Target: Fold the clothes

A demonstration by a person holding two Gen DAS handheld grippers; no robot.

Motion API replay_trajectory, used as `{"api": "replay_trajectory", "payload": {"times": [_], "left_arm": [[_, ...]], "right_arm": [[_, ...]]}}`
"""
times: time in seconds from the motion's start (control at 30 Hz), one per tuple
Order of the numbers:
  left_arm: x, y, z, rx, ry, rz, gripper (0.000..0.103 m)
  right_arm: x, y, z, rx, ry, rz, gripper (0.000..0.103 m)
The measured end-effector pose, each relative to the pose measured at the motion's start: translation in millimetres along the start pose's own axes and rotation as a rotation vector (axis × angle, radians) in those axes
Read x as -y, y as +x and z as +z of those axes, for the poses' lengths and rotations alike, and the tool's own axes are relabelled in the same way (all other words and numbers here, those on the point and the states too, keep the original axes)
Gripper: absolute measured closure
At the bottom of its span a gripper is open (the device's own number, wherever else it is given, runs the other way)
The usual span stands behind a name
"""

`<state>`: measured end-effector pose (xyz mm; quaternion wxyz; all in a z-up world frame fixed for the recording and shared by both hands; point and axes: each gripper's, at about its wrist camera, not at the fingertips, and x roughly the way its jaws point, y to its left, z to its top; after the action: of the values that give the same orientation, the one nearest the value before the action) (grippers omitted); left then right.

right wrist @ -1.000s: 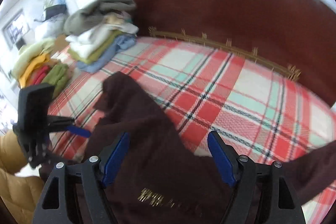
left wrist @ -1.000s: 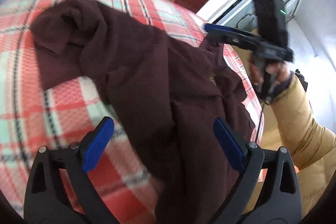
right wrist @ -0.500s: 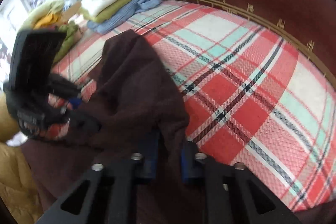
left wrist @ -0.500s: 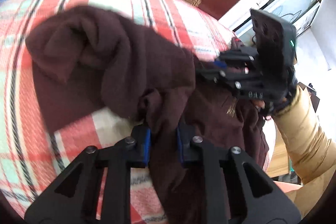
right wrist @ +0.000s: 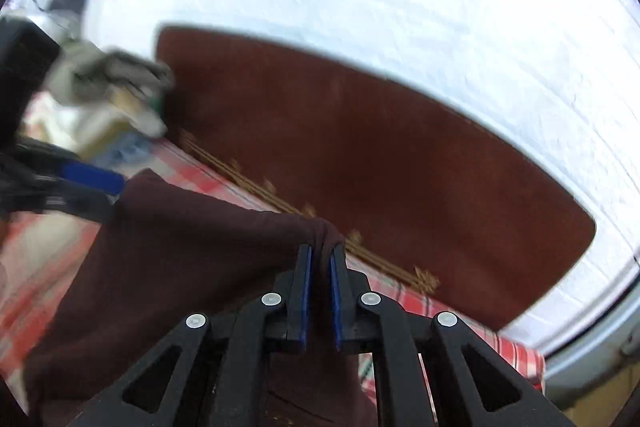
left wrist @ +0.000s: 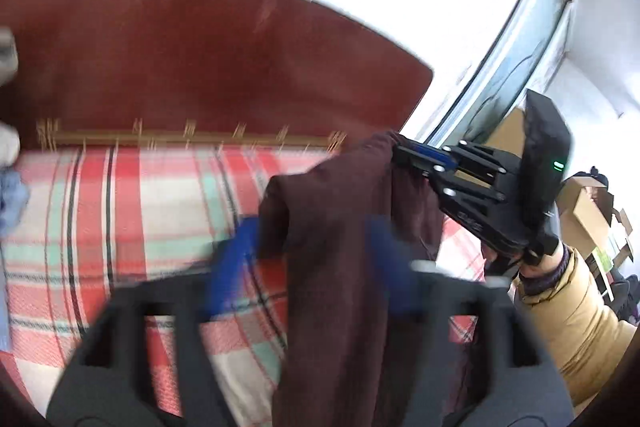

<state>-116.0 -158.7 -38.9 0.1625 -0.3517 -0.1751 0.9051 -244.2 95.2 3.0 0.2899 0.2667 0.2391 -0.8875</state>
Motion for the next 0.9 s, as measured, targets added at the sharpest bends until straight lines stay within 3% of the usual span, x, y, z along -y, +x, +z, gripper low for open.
{"api": "replay_trajectory", "payload": {"times": [0.1, 0.17, 0.27, 0.43, 0.53, 0.63, 0.7, 0.73, 0.8, 0.9], "left_arm": [[-17.2, 11.9, -29.7, -0.068, -0.042, 0.028, 0.02], [-22.0, 11.9, -55.3, -0.128, -0.041, -0.004, 0.02], [-15.2, 4.6, -97.0, -0.209, 0.049, 0.017, 0.02], [4.6, -17.0, -147.5, -0.303, 0.121, -0.081, 0.02], [16.1, -24.3, -164.5, -0.324, 0.136, -0.106, 0.019], [21.1, -17.4, -172.6, -0.348, 0.117, -0.097, 0.021], [23.0, -15.7, -178.3, -0.355, 0.124, -0.072, 0.036], [24.2, -16.6, -180.3, -0.351, 0.13, -0.061, 0.038], [25.4, -20.6, -180.1, -0.346, 0.126, -0.059, 0.067], [20.1, -26.9, -174.6, -0.339, 0.117, -0.007, 0.076]], "right_arm": [[10.2, 45.7, -34.1, -0.176, 0.11, 0.059, 0.083], [16.4, 53.1, -53.8, -0.229, 0.167, 0.092, 0.073], [23.5, 19.6, -70.5, -0.176, 0.204, 0.149, 0.06], [-14.0, -69.5, -97.0, -0.081, 0.117, 0.393, 0.039], [-59.5, -115.0, -125.4, -0.098, 0.021, 0.536, 0.039], [-104.5, -134.5, -150.6, -0.149, -0.017, 0.625, 0.039], [-126.2, -142.7, -164.6, -0.177, -0.044, 0.644, 0.039], [-136.7, -145.5, -169.0, -0.195, -0.064, 0.642, 0.039], [-159.6, -146.5, -179.1, -0.229, -0.105, 0.634, 0.039], [-190.4, -145.0, -195.0, -0.258, -0.183, 0.581, 0.039]]}}
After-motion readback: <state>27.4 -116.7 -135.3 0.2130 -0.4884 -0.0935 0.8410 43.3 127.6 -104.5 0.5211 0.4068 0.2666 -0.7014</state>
